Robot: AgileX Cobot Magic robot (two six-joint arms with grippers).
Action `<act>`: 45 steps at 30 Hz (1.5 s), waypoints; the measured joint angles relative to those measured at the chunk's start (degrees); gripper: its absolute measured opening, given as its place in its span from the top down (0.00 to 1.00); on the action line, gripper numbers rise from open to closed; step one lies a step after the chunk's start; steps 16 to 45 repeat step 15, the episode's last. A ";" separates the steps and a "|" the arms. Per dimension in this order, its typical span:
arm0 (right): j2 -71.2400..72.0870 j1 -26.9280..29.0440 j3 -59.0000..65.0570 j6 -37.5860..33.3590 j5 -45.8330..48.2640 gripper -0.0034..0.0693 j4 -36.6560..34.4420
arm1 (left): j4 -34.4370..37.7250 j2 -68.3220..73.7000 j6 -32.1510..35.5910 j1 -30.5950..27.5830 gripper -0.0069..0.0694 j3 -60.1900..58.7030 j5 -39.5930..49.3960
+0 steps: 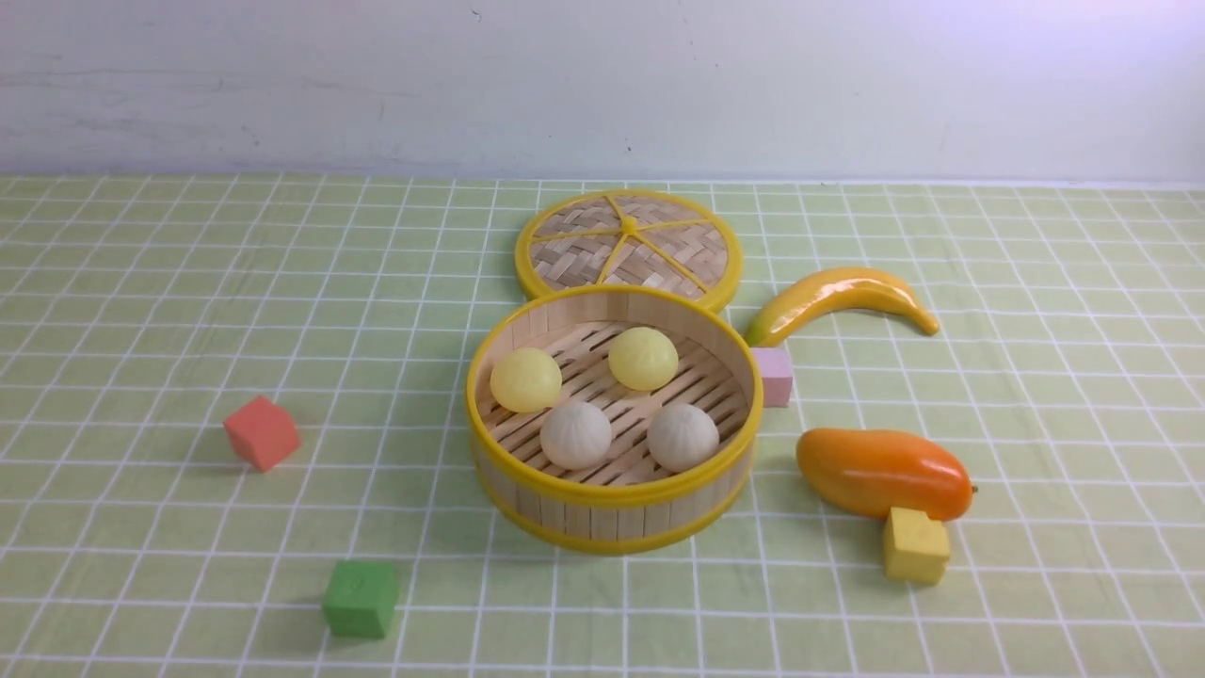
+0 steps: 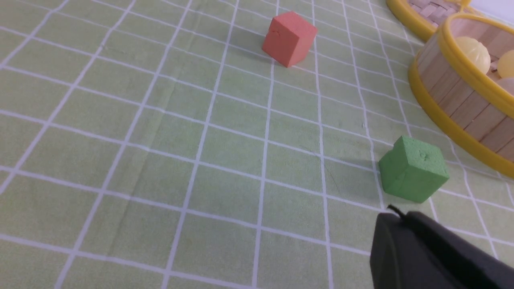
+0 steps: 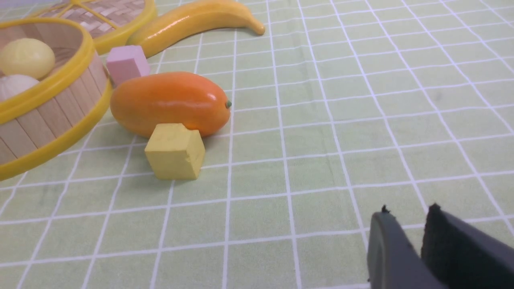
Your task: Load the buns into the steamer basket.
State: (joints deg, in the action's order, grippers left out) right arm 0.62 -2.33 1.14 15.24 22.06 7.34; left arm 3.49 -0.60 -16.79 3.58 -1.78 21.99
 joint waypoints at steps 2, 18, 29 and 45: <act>0.00 0.00 0.00 0.00 0.00 0.76 0.00 | 0.00 0.00 0.00 0.00 0.91 0.00 0.00; 0.00 0.00 0.00 0.00 0.00 0.75 0.00 | 0.00 0.00 0.05 0.00 0.91 0.00 0.05; 0.00 0.00 0.00 0.00 0.00 0.75 0.00 | 0.00 0.00 0.05 0.00 0.91 0.00 0.05; 0.00 0.00 0.00 0.00 0.00 0.75 0.00 | 0.00 0.00 0.05 0.00 0.91 0.00 0.05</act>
